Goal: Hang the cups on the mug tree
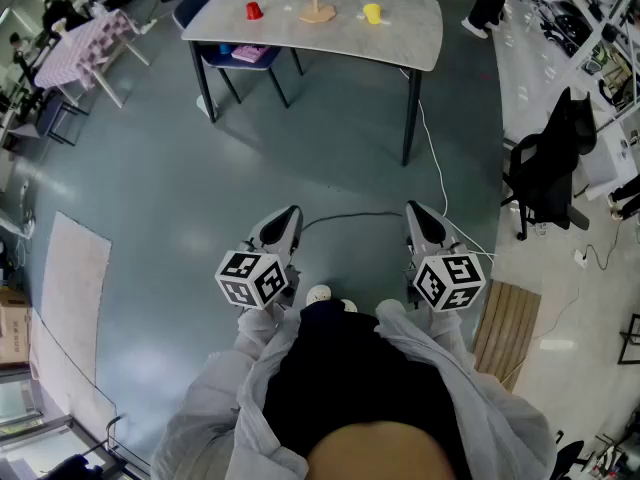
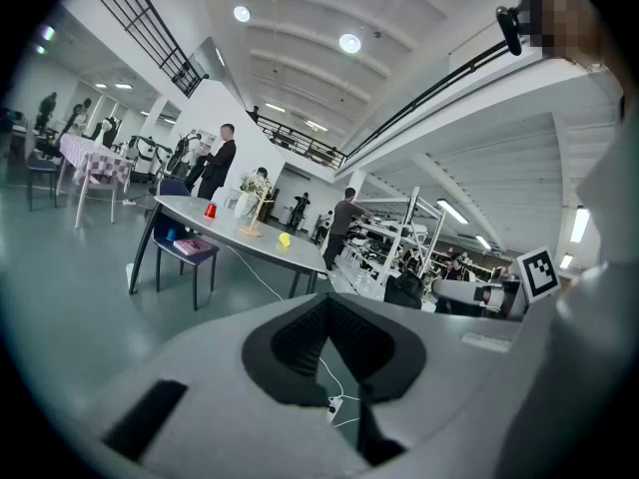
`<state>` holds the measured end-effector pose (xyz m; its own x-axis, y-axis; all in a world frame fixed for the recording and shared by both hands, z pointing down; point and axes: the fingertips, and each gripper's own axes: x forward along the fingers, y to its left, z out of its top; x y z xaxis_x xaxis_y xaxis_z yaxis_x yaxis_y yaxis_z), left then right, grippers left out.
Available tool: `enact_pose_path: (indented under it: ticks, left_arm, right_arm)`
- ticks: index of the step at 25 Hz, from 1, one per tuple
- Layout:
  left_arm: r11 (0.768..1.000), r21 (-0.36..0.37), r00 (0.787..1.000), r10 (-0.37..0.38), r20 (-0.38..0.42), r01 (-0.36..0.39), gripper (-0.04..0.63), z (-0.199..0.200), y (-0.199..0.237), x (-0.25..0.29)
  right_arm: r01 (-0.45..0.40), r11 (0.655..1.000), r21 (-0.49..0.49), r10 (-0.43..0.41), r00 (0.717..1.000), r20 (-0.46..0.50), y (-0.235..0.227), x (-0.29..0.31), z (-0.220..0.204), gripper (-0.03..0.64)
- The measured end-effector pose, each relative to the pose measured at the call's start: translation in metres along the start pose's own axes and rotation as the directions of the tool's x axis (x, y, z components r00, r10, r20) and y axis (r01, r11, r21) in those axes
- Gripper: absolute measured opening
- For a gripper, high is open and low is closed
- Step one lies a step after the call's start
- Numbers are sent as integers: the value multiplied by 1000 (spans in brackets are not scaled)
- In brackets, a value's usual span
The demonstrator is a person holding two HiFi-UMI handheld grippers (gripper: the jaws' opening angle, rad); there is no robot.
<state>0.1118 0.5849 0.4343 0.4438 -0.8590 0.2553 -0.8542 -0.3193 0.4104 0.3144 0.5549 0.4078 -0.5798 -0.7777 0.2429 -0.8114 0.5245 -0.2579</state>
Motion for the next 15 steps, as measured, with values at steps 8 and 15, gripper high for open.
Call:
enact_pose_path:
  ticks: [8, 15]
  left_arm:
    - [1000, 19, 1000, 14, 17, -14, -3, -9, -12, 13]
    - [999, 25, 1000, 30, 9, -30, -3, -8, 3, 33]
  right_arm:
    - [-41, 999, 35, 40, 998, 43, -21, 1, -5, 264]
    - [-50, 998, 23, 49, 999, 18, -32, 27, -6, 264]
